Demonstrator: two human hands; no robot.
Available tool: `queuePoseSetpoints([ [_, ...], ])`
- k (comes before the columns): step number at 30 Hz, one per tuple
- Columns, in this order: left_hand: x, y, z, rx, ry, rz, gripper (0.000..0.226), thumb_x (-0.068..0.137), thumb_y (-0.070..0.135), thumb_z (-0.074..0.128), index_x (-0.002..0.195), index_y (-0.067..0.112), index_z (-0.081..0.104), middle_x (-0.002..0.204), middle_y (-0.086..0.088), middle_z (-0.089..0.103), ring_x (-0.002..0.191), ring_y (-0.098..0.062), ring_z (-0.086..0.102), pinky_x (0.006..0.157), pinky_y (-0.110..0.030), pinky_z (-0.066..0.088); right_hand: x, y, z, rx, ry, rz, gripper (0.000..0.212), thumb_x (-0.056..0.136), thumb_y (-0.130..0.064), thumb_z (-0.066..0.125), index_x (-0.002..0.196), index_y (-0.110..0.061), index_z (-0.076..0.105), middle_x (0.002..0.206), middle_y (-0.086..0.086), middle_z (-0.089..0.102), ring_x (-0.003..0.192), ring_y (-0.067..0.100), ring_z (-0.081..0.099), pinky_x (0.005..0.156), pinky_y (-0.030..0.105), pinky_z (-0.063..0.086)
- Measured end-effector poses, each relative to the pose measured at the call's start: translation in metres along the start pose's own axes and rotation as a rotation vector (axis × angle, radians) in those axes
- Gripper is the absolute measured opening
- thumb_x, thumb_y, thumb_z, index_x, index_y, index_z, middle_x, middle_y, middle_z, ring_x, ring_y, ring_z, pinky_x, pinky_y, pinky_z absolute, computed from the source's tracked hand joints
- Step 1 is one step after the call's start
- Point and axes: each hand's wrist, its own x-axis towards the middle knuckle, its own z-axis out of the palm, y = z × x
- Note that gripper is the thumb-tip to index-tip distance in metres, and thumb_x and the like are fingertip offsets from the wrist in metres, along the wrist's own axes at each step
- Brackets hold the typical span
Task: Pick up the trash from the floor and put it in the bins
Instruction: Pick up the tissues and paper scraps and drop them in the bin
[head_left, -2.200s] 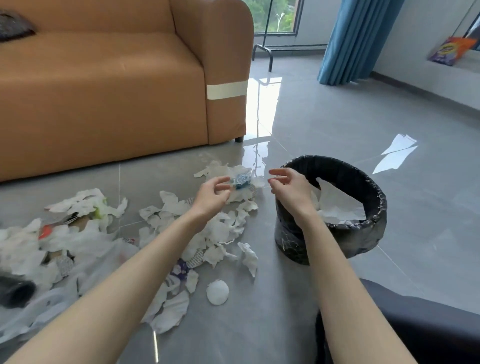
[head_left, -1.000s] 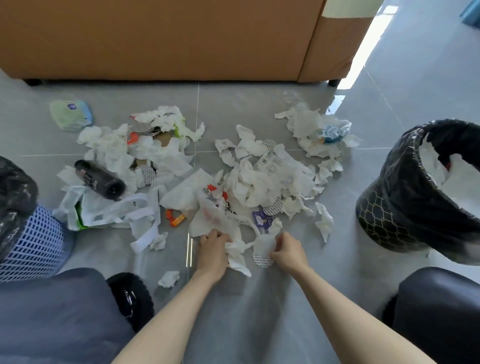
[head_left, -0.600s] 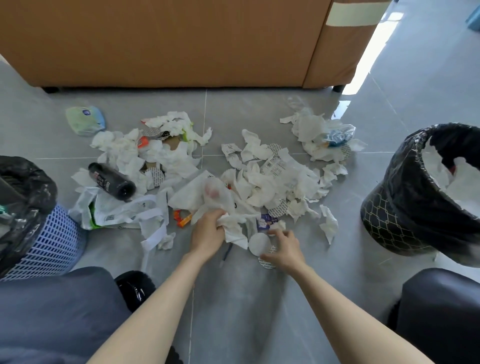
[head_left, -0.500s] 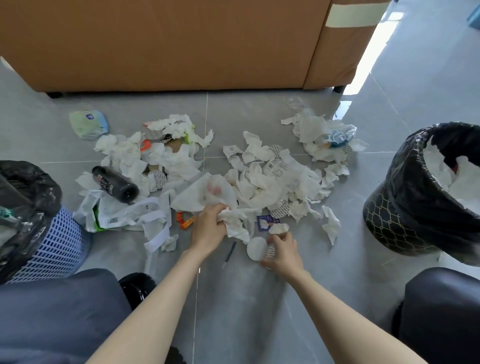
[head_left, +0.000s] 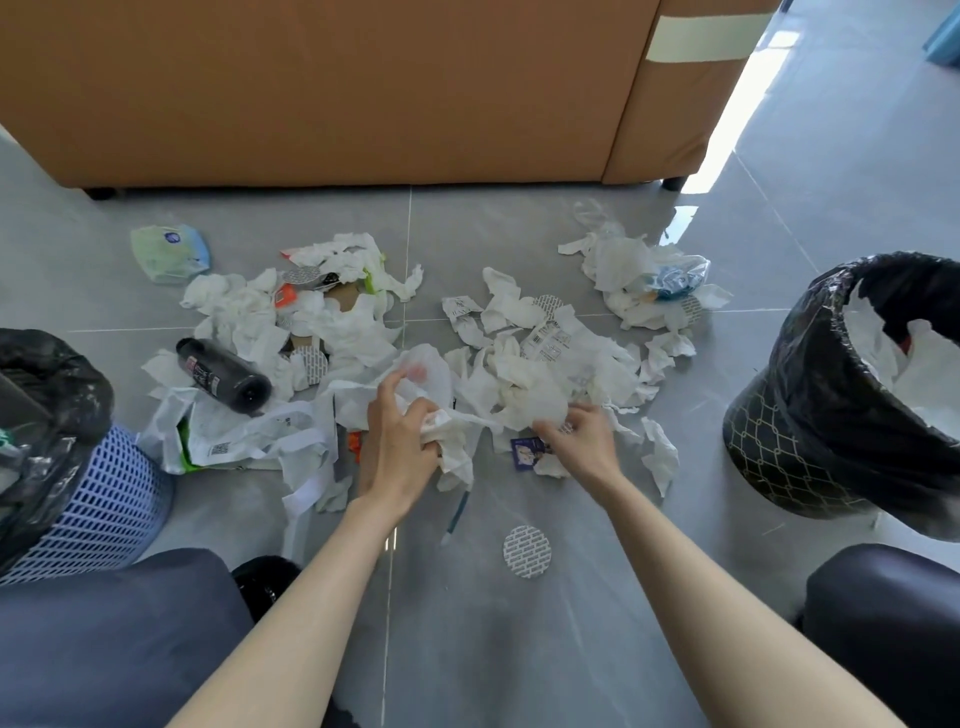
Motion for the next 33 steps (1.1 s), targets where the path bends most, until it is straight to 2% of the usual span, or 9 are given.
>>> queuePoseSetpoints([
  [2, 0.003, -0.004, 0.001, 0.024, -0.068, 0.003, 0.028, 0.075, -0.002, 0.061, 0.099, 0.013, 0.062, 0.153, 0.0, 0.017, 0.128, -0.026, 0.033, 0.089, -0.028, 0.04, 0.015, -0.017, 0.007, 0.031, -0.031, 0.014, 0.033, 0.081, -0.033, 0.069, 0.105, -0.01, 0.071, 0.141, 0.005, 0.041, 0.132, 0.019, 0.038, 0.108, 0.034, 0.035],
  [4, 0.006, -0.009, 0.003, 0.059, -0.134, -0.012, 0.032, 0.075, -0.002, 0.058, 0.101, 0.016, 0.062, 0.155, 0.003, 0.017, 0.129, -0.025, 0.032, 0.09, -0.032, 0.043, 0.026, -0.029, 0.015, 0.049, -0.077, 0.07, 0.026, 0.081, -0.03, 0.07, 0.092, -0.006, 0.071, 0.142, 0.009, 0.042, 0.135, 0.02, 0.035, 0.107, 0.033, 0.033],
  [7, 0.011, -0.015, 0.006, 0.07, -0.203, -0.043, 0.039, 0.078, -0.002, 0.054, 0.111, 0.018, 0.061, 0.149, 0.004, 0.034, 0.126, -0.023, 0.036, 0.089, -0.032, 0.043, 0.034, -0.033, 0.026, 0.089, -0.121, 0.125, 0.024, 0.08, -0.02, 0.071, 0.068, -0.005, 0.056, 0.089, 0.018, 0.055, 0.086, 0.021, 0.054, 0.071, 0.029, 0.039],
  [10, 0.013, -0.016, 0.008, 0.042, -0.169, -0.032, 0.04, 0.079, -0.005, 0.048, 0.111, 0.015, 0.061, 0.126, 0.001, 0.056, 0.112, -0.021, 0.043, 0.078, -0.027, 0.038, 0.035, -0.027, 0.032, 0.089, -0.084, 0.195, 0.032, 0.081, -0.016, 0.069, 0.058, -0.009, 0.048, 0.062, 0.007, 0.045, 0.056, 0.016, 0.038, 0.053, 0.024, 0.029],
  [12, 0.016, -0.014, 0.006, -0.037, -0.12, -0.051, 0.041, 0.079, -0.008, 0.046, 0.111, 0.012, 0.061, 0.118, -0.002, 0.059, 0.11, -0.023, 0.045, 0.077, -0.026, 0.034, 0.033, -0.027, 0.031, 0.079, -0.025, 0.192, 0.044, 0.081, -0.014, 0.067, 0.05, -0.014, 0.036, 0.051, 0.001, 0.034, 0.049, 0.014, 0.03, 0.048, 0.026, 0.023],
  [17, 0.032, 0.006, -0.009, -0.221, 0.023, -0.021, 0.041, 0.076, -0.011, 0.046, 0.108, 0.01, 0.062, 0.117, -0.006, 0.06, 0.109, -0.026, 0.05, 0.085, -0.03, 0.04, 0.027, -0.048, -0.003, 0.147, 0.084, 0.098, 0.039, 0.079, -0.018, 0.066, 0.057, -0.016, 0.034, 0.055, -0.002, 0.03, 0.053, 0.014, 0.028, 0.051, 0.028, 0.023],
  [22, 0.05, 0.051, -0.034, -0.364, 0.16, 0.045, 0.031, 0.079, -0.006, 0.051, 0.097, 0.017, 0.062, 0.096, -0.001, 0.06, 0.089, -0.015, 0.051, 0.067, -0.013, 0.034, 0.019, -0.077, -0.069, 0.275, 0.187, -0.055, 0.025, 0.076, -0.019, 0.068, 0.08, 0.004, 0.061, 0.066, 0.003, 0.046, 0.062, 0.015, 0.04, 0.058, 0.028, 0.033],
  [30, 0.08, 0.155, -0.074, -0.647, 0.21, 0.104, 0.005, 0.085, 0.016, 0.06, 0.087, 0.021, 0.059, 0.086, 0.001, 0.064, 0.076, -0.016, 0.057, 0.065, -0.03, 0.043, -0.011, -0.113, -0.187, 0.413, 0.319, -0.203, 0.025, 0.08, -0.017, 0.071, 0.101, -0.012, 0.06, 0.098, 0.01, 0.068, 0.089, 0.023, 0.065, 0.073, 0.03, 0.053],
  [33, 0.086, 0.201, -0.081, -0.711, 0.181, 0.159, 0.008, 0.086, 0.018, 0.059, 0.08, 0.021, 0.056, 0.073, 0.011, 0.058, 0.066, -0.006, 0.05, 0.057, -0.017, 0.038, -0.026, -0.115, -0.228, 0.431, 0.416, -0.226, 0.024, 0.082, -0.017, 0.071, 0.1, -0.013, 0.056, 0.091, 0.003, 0.065, 0.087, 0.021, 0.064, 0.079, 0.032, 0.053],
])
